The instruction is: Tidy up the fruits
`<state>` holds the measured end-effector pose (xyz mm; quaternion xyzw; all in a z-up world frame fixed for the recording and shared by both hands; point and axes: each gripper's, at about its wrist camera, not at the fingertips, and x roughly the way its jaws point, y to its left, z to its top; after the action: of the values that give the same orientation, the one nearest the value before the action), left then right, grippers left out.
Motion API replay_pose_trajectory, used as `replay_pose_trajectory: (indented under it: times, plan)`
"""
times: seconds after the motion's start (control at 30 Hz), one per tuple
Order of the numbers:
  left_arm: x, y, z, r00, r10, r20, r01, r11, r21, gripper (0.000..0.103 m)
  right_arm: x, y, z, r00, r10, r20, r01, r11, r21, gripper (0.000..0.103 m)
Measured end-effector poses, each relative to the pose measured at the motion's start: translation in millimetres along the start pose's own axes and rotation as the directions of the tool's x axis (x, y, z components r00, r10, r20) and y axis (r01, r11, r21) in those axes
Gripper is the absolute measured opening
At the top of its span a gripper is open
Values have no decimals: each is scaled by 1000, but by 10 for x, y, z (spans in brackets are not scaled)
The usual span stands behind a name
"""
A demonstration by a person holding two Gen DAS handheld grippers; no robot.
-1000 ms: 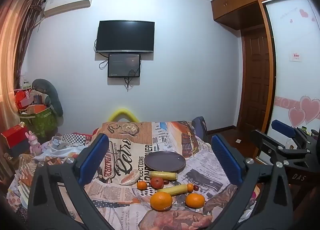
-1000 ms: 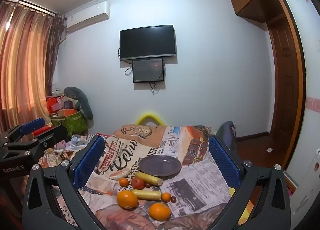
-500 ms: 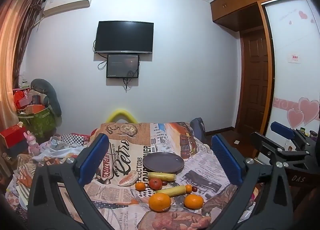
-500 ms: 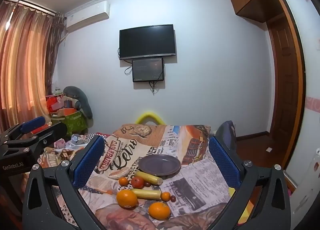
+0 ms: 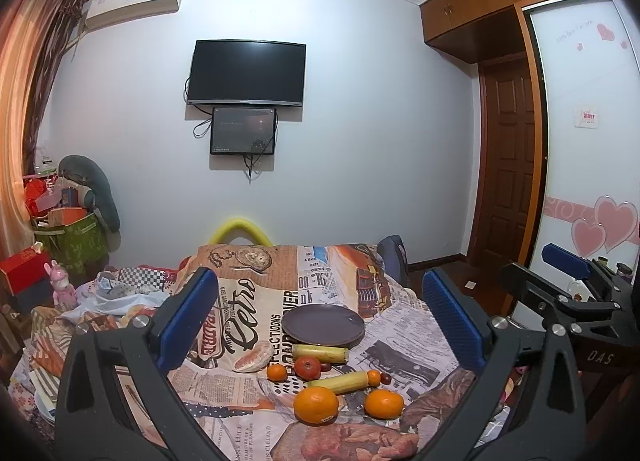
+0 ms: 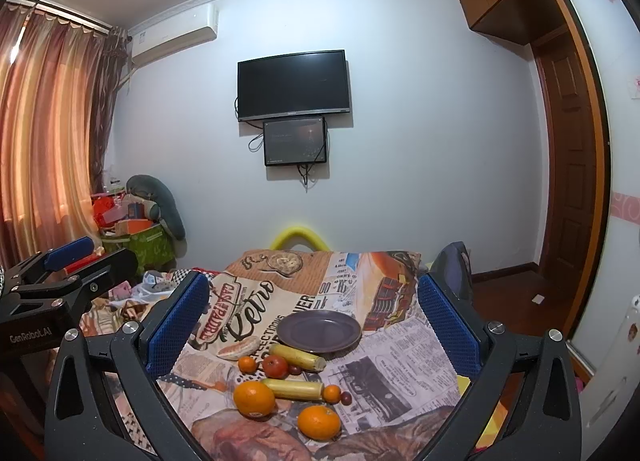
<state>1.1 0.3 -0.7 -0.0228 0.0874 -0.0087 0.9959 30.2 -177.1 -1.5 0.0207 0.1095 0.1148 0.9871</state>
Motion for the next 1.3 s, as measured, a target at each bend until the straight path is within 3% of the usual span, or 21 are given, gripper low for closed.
replay_pose_trajectory:
  times: [1.3]
  plan:
    - [22,19,-4,1000,-3,-11,3,1000,-6,103,-31,21,-1,1000,-13,6,13,1000,-7,103]
